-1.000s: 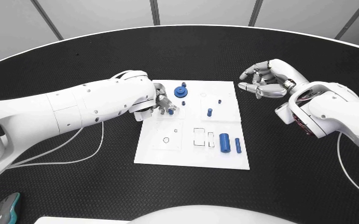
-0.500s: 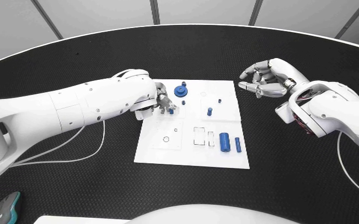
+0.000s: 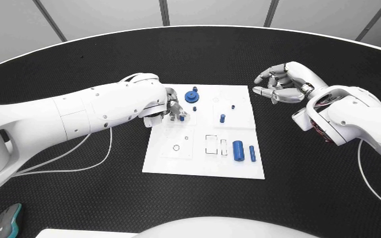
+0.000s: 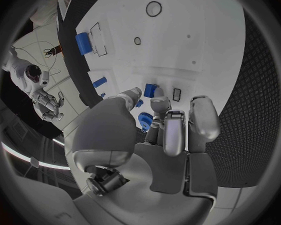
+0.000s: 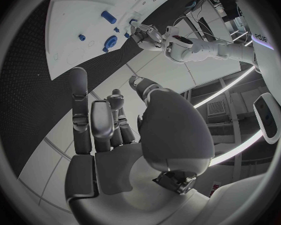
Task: Assemble the parts on the task board
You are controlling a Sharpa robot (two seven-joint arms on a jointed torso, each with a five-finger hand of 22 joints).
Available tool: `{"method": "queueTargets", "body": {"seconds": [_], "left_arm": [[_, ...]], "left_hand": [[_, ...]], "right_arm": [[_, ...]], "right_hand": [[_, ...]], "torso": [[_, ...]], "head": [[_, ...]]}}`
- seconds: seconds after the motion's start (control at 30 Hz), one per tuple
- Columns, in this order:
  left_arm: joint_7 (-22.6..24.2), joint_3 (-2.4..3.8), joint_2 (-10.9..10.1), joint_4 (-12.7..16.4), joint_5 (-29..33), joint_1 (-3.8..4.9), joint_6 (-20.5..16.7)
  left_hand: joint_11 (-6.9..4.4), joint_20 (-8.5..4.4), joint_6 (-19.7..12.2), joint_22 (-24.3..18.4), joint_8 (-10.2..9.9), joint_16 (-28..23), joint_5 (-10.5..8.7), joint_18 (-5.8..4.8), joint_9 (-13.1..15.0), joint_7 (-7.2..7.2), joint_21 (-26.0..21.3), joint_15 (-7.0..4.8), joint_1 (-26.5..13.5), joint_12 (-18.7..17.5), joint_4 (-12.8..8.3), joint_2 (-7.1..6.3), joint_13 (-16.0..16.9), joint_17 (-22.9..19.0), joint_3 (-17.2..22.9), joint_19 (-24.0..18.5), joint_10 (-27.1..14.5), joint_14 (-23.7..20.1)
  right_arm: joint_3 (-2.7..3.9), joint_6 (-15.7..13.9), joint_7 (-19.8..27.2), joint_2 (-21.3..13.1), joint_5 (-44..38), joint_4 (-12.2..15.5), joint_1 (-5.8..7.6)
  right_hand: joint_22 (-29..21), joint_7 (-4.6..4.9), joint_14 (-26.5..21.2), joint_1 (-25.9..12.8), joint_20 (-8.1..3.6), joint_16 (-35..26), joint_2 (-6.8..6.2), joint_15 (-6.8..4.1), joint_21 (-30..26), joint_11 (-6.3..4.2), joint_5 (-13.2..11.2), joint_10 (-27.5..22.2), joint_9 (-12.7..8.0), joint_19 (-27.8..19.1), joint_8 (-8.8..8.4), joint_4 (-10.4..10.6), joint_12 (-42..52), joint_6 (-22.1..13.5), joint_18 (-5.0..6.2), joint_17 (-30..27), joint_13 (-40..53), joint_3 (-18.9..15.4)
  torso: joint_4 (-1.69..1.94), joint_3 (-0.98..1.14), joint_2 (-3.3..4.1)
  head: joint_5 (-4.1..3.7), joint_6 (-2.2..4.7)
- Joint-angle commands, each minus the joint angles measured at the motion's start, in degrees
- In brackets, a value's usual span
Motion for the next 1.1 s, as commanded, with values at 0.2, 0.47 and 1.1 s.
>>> {"method": "queueTargets", "body": {"seconds": [0.2,0.47,1.1], "left_arm": [[-1.0,0.0,0.27,-0.18,-0.02,0.0,0.42],[-1.51,0.0,0.27,-0.32,-0.07,-0.01,0.5],[-2.06,0.0,-0.13,-0.29,-0.88,-0.01,0.85]], "left_hand": [[-0.21,-0.11,0.56,0.27,0.2,-0.01,0.19,-0.52,0.01,0.01,0.29,0.3,0.73,0.58,0.01,-0.19,0.36,12.91,0.44,0.23,0.38,5.3],[-0.32,-0.17,0.82,0.47,0.42,-0.04,0.21,-0.55,0.06,-0.12,0.42,0.22,0.92,0.81,0.0,-0.13,0.59,12.85,0.69,0.34,0.6,5.28],[-0.6,-0.49,0.6,0.52,0.55,-0.06,0.31,-0.57,-0.07,-0.36,0.43,-0.06,3.24,0.94,-0.07,0.02,0.66,12.81,3.7,0.39,0.58,5.28]], "right_arm": [[0.0,-0.01,-0.01,0.0,0.0,0.01,0.0],[0.0,-0.01,-0.01,-0.02,0.0,0.01,0.0],[0.0,0.07,0.04,0.12,0.0,-0.16,0.0]], "right_hand": [[-0.06,-0.06,0.21,0.64,-0.03,-0.4,-0.01,-0.26,-0.37,-0.23,0.44,-0.04,0.01,0.39,0.4,0.37,-0.18,-0.32,0.72,0.07,0.0,0.07],[-0.06,-0.06,0.21,0.64,-0.03,-0.4,-0.01,-0.26,-0.37,-0.23,0.44,-0.04,0.01,0.39,0.4,0.37,-0.18,-0.32,0.72,0.07,0.0,0.07],[-0.06,-0.06,0.21,0.64,-0.03,-0.4,-0.01,-0.26,-0.37,-0.23,0.44,-0.04,0.01,0.39,0.4,0.37,-0.18,-0.32,0.72,0.07,0.0,0.07]], "torso": [[-0.02,0.03,0.0],[0.01,0.02,0.03],[0.04,0.04,-0.02]], "head": [[-0.05,-0.02],[-0.08,-0.13],[-0.06,-0.16]]}}
